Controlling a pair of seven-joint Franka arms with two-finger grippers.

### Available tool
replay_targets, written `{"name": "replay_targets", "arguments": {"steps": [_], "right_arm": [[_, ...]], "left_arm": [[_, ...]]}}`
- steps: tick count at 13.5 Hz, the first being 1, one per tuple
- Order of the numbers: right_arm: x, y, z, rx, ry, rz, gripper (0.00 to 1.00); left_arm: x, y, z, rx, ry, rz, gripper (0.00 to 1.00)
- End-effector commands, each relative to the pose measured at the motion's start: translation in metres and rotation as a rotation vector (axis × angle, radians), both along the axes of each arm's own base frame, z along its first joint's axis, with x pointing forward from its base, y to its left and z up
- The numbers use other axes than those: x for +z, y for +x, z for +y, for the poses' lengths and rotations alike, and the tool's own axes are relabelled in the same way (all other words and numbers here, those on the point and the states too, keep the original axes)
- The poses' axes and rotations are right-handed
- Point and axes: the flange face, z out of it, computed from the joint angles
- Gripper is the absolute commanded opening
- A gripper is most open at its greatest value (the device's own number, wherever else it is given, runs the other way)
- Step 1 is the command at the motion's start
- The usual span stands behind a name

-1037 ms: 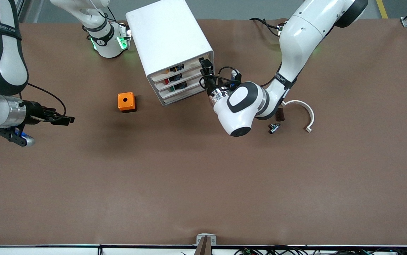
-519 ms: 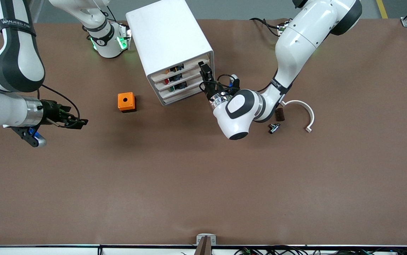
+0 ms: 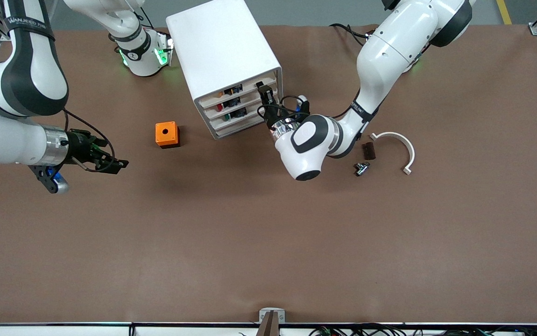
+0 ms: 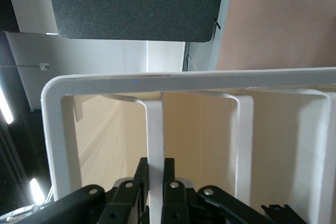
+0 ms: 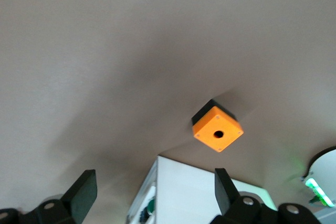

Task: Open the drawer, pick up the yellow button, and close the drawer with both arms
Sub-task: 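Grasp the drawer handle and pull it open while the right gripper approaches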

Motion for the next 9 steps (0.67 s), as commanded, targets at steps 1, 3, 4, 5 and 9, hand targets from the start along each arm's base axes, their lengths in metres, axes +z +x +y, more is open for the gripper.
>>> {"name": "replay_targets", "arguments": {"steps": [1,3,4,5,9], "right_arm": [[0.019,-0.006,0.040,-0.077,-0.009,-0.021,0.99],[0.024,-0.008,0.062,-0.112,-0.022,-0.035,0.99],[0.026,-0.007,0.072,-0.133,-0.024,-0.046,0.99],[0.027,-0.010,0.090,-0.143,-0.029,-0.051,0.99],[0.033,-0.036,0.183,-0.196,-0.057,-0.068,0.99]], "left_arm": [[0.009,0.037,0.021,0.074,-0.017,-0.012,0.02],[0.021,0.074,0.043,0.131,-0.019,-0.069,0.03],[0.025,0.089,0.053,0.154,-0.014,-0.098,0.03],[0.028,0.100,0.061,0.172,-0.015,-0.123,0.04],[0.024,0.125,0.081,0.240,-0.006,-0.200,0.23]]}}
